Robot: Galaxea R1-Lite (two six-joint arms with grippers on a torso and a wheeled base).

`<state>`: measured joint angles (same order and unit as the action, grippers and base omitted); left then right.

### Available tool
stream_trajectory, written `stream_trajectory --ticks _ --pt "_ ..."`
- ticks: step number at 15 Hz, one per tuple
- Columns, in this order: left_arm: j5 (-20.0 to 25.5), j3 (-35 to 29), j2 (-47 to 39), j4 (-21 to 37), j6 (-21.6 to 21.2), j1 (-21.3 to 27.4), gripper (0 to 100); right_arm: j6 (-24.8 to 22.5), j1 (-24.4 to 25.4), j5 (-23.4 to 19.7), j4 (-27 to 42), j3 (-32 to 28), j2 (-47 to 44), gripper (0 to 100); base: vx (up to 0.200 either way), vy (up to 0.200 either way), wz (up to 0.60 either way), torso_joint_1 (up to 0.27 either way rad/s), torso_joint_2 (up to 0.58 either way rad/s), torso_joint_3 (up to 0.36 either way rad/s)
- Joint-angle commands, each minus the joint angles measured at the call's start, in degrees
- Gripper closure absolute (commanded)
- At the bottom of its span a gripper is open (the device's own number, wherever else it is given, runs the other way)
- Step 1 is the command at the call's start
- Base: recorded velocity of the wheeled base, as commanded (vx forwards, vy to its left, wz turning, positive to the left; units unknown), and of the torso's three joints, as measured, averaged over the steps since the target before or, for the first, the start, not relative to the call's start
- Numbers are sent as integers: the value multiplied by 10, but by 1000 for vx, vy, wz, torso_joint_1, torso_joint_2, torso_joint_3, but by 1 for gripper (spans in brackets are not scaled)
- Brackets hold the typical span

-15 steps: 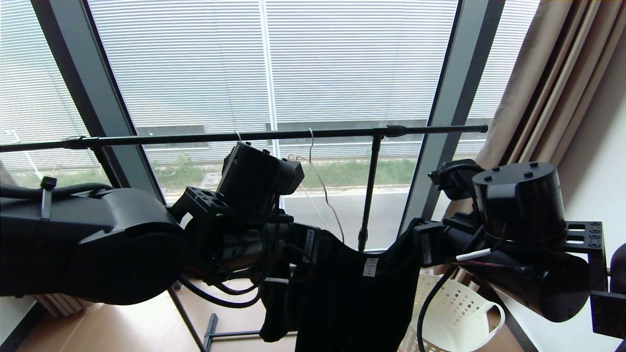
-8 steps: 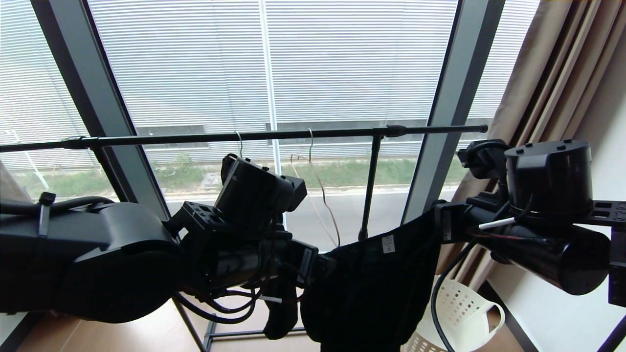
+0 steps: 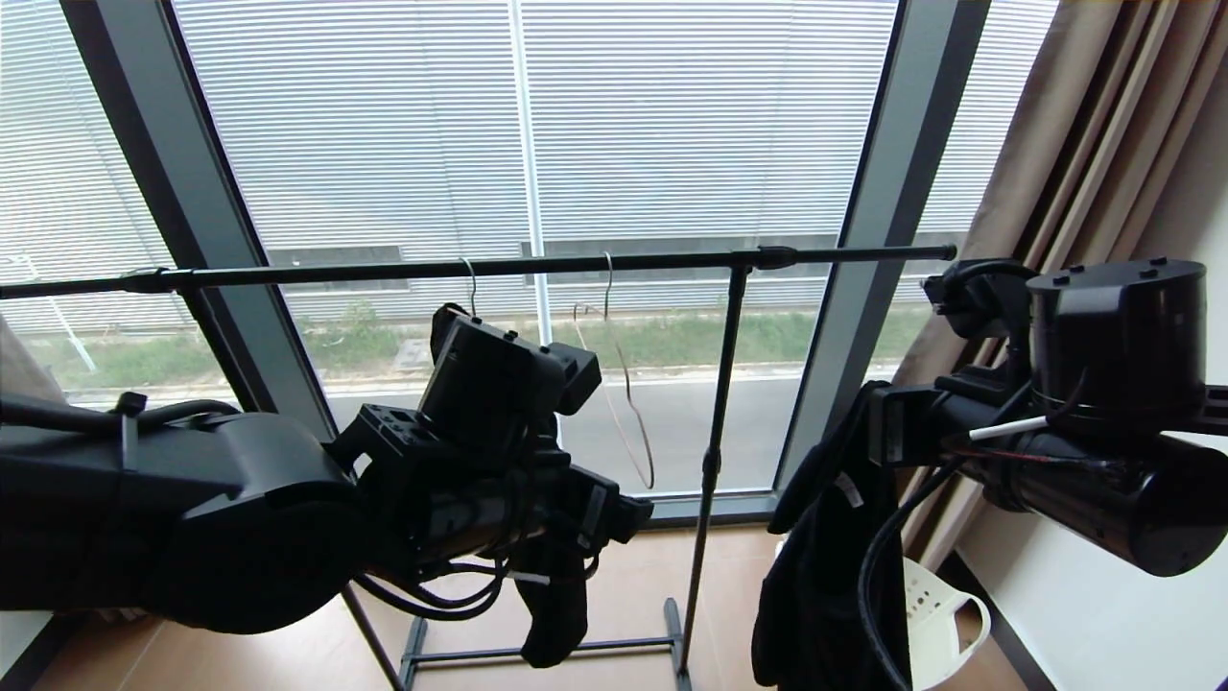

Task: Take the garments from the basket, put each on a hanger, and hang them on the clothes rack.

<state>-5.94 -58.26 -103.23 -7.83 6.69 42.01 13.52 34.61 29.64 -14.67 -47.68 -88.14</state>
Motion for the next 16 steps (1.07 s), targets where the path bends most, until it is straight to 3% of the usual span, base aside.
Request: stream_trajectory --ticks 1,5,11,16 --pt "-7 -17 -47 -39 10 -12 0 -2 -6 1 0 10 15 100 0 0 0 0 0 0" --pt "-37 -41 -65 -54 9 2 0 -2 -6 1 0 10 15 100 0 0 0 0 0 0" --pt "-58 -56 -72 -57 10 -2 0 -4 -6 1 0 11 15 100 200 -200 0 -3 1 5" --pt "-113 -57 -89 -70 26 -2 0 -4 -6 1 0 12 13 100 0 0 0 0 0 0"
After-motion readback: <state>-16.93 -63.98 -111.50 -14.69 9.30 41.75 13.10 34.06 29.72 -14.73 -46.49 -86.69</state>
